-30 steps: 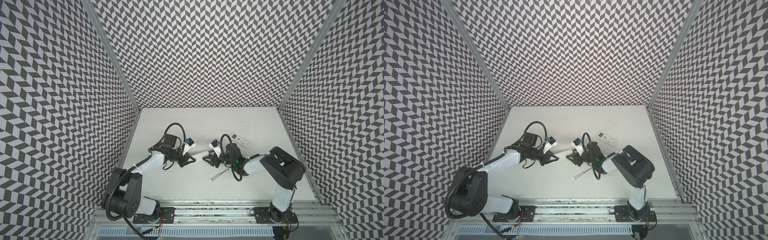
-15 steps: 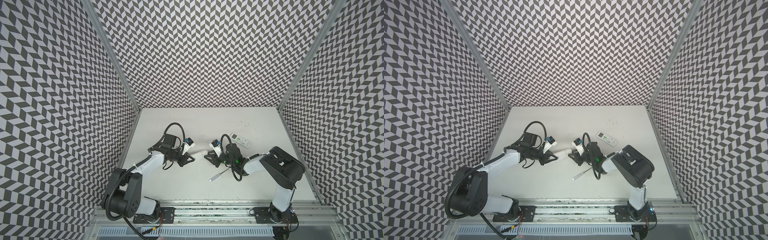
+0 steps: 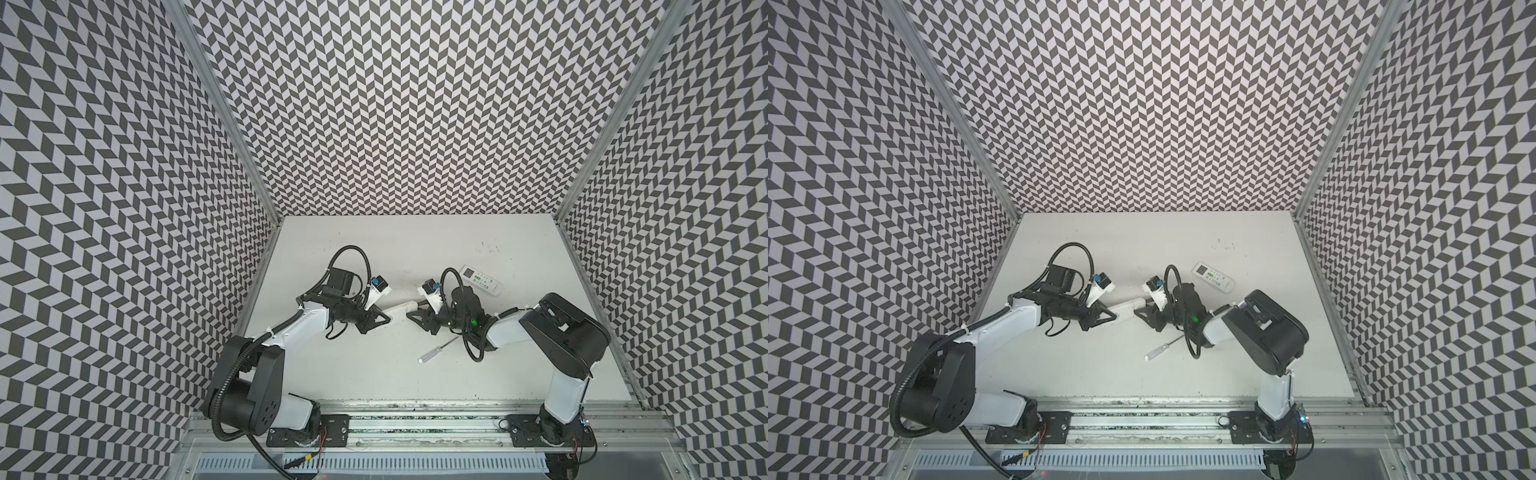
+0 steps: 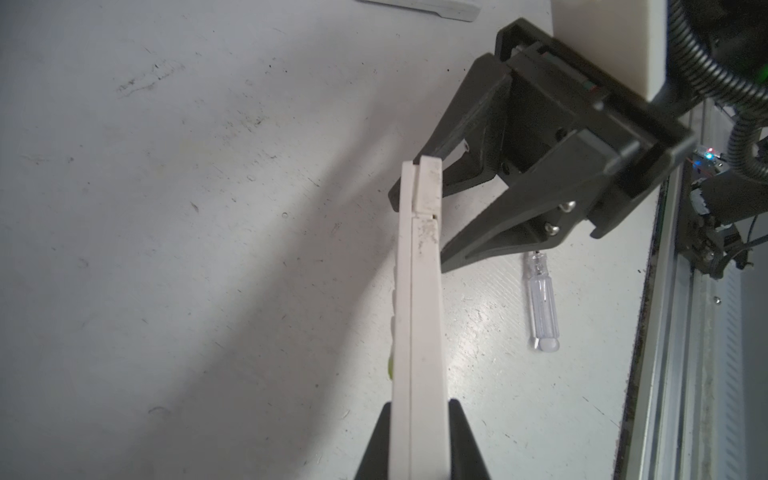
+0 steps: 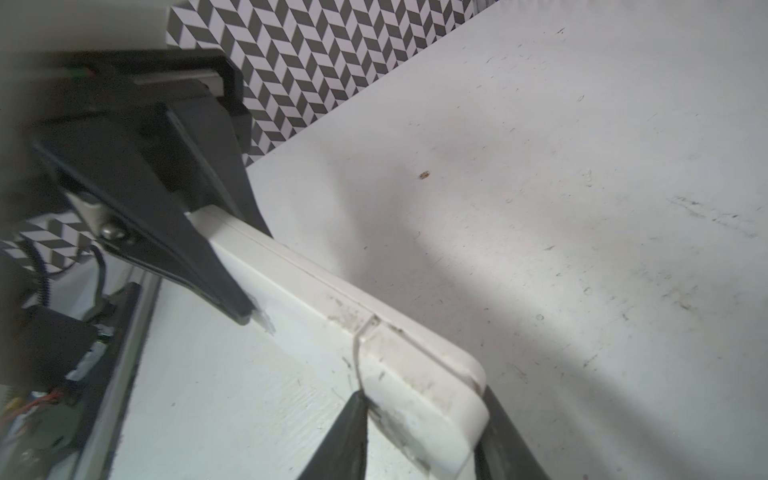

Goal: Unload the batteries from the remote control
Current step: 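Pinch the battery cover with the right gripper and slide it off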

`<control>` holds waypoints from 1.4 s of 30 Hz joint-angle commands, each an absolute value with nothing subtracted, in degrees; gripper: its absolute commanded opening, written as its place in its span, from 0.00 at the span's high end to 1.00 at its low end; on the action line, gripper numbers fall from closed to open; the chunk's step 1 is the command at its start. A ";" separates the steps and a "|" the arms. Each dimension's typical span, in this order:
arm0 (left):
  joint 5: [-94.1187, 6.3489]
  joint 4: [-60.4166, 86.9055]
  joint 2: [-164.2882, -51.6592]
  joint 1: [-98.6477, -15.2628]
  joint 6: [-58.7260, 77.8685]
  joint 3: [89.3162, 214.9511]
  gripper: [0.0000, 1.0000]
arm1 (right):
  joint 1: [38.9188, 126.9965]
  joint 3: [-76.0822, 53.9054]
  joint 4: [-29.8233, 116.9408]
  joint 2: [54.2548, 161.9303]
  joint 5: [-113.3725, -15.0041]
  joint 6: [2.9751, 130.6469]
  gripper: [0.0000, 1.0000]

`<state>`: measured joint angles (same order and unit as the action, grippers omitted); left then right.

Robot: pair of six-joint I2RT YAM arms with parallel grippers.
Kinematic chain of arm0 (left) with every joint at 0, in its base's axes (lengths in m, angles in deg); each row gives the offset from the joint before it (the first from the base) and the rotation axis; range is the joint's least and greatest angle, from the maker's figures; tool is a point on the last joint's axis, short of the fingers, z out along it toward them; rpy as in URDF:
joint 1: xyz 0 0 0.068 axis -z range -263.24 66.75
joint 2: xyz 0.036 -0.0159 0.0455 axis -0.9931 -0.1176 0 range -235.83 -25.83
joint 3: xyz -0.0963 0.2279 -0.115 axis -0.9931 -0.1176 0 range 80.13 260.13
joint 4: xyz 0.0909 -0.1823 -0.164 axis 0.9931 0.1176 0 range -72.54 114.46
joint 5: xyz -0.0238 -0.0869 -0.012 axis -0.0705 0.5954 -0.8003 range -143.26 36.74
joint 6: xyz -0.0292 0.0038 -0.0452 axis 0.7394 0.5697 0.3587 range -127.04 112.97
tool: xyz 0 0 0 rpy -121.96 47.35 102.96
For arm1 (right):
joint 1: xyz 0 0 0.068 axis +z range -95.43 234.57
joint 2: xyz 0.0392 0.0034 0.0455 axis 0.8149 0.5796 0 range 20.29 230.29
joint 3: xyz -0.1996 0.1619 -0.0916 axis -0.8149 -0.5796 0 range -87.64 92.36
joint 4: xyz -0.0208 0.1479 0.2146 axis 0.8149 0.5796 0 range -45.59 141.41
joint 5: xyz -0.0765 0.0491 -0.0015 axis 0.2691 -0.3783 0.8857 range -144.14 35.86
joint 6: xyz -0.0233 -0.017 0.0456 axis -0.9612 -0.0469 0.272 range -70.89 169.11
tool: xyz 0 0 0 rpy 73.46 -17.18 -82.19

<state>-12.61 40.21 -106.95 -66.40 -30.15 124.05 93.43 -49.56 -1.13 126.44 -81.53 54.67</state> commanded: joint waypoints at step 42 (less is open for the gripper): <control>-13.24 38.56 -105.85 -65.27 -31.82 124.64 1.00 | 93.27 -53.31 5.32 113.71 -79.43 49.77 1.00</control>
